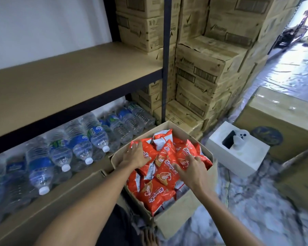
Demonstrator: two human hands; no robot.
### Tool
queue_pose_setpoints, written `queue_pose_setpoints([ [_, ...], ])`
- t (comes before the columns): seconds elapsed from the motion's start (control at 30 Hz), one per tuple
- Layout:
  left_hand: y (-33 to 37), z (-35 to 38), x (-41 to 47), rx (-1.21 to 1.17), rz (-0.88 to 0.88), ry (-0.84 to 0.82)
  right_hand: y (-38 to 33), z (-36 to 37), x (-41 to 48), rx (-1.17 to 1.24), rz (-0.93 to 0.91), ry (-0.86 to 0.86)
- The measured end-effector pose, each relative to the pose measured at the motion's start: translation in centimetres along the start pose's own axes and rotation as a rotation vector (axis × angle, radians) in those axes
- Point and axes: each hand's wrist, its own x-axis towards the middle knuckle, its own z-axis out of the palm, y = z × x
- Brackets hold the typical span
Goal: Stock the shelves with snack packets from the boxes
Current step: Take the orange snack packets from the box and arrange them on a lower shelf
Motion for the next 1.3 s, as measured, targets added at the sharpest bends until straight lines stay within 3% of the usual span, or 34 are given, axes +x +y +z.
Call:
queue_pose_setpoints([
  [0.33, 1.5, 0.7, 0.1, 0.031, -0.021, 0.053, -0.1, 0.7, 0.2, 0.029, 0.104, -0.115],
  [0.7, 2.2, -3.6, -3.5, -0.399, 0.080, 0.136, -1.7, -1.8, -0.8, 0.872, 0.276, -0.077],
  [0.97, 1.6, -9.6, -8.6, -0.496, 0.169, 0.193, -8.2, -6.2, -2.9, 1.158, 0.139, -0.136],
  [1.3, -1.4, -17.5, -15.8, -0.469, 0.138, 0.317, -18.1, -9.4, -5.0, 1.158, -0.003, -0.258],
])
